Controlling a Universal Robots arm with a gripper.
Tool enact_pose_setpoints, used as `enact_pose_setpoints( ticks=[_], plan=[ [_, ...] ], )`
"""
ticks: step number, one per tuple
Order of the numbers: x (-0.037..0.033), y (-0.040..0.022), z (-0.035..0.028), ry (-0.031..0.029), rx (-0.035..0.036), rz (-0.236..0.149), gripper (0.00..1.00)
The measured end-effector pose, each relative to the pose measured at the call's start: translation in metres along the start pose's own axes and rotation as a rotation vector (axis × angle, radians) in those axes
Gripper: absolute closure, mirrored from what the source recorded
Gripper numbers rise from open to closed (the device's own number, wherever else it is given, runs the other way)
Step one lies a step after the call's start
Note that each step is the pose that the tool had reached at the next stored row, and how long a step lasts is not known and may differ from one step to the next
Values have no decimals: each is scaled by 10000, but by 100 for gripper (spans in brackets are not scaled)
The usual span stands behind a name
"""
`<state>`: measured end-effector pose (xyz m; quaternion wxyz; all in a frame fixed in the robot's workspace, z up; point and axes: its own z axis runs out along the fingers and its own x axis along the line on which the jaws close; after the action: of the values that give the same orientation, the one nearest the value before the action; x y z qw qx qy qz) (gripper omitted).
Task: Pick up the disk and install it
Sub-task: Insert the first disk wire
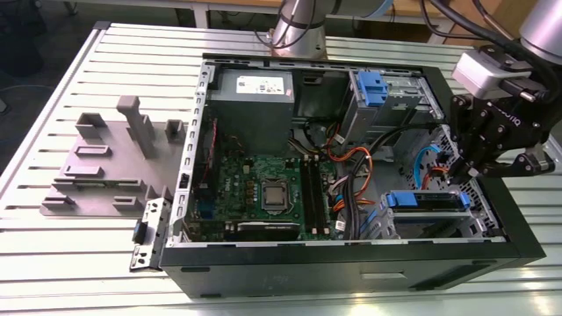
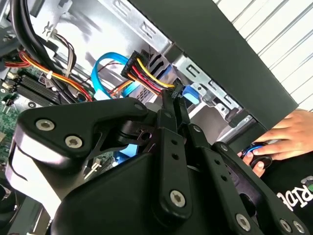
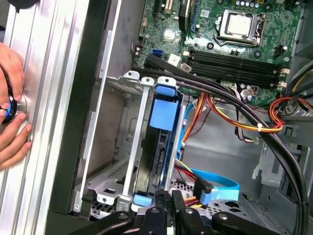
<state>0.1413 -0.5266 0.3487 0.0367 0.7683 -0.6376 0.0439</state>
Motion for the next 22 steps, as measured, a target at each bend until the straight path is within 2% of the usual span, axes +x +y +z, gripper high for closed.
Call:
enact_pose_setpoints(
  ticks=[4, 9, 15, 22],
  plan=[
    [4, 53, 6, 21, 110, 5, 83],
    [-11, 121, 29, 62, 351, 37, 83],
    [-24, 155, 84, 91, 459, 222, 83],
    [-37, 212, 104, 125, 587, 488, 83]
  ],
)
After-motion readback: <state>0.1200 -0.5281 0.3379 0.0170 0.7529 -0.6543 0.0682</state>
